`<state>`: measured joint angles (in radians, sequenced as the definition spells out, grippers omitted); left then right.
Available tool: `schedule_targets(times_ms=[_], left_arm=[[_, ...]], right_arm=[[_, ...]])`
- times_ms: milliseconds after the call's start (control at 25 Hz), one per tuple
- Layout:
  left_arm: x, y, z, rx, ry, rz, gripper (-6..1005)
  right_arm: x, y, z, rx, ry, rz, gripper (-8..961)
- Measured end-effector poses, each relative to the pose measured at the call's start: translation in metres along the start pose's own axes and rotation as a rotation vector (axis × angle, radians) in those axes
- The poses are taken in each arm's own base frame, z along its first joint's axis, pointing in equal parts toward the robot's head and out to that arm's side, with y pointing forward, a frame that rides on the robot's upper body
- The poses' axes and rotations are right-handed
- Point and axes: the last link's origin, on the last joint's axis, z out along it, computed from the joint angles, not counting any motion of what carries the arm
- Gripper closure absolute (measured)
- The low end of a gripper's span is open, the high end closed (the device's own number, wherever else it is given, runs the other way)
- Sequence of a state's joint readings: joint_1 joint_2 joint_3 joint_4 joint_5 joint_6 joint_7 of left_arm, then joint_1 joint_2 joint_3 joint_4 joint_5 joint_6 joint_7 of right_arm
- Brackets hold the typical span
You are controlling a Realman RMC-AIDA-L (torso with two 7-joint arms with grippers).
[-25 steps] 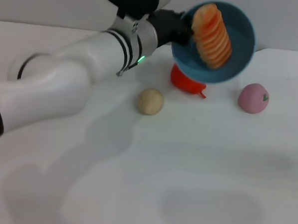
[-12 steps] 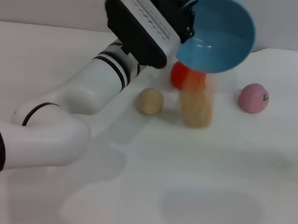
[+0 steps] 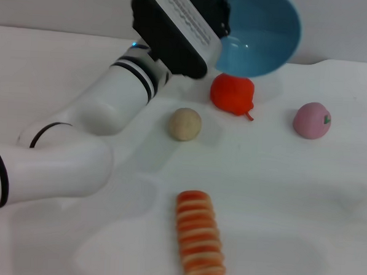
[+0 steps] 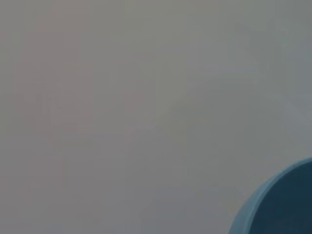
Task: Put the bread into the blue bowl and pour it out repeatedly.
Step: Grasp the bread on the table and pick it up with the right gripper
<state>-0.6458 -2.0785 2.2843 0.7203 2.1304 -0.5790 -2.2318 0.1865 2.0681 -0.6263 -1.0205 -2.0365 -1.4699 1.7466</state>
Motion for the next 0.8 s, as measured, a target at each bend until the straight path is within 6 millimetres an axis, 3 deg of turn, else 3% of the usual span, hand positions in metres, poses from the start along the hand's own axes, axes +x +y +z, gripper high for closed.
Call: schedule_targets(times_ms=[240, 400, 560, 800], left_arm=[[-0.009, -0.018, 0.006, 0.016, -0.13, -0.236, 978], [-0.015, -0.038, 0.006, -0.073, -0.246, -0.447, 978], [-0.018, -0.063, -0.001, -0.154, -0.313, -0.652, 977], [-0.041, -0.095, -0.026, -0.272, -0.469, -0.86, 976]], right_arm=[[-0.008, 0.012, 0.015, -0.083, -0.002, -0.079, 471], [-0.02, 0.027, 0.028, -0.186, 0.036, -0.139, 471], [-0.035, 0.039, 0.038, -0.245, 0.061, -0.198, 470], [-0.051, 0.062, 0.061, -0.333, 0.159, -0.247, 471]])
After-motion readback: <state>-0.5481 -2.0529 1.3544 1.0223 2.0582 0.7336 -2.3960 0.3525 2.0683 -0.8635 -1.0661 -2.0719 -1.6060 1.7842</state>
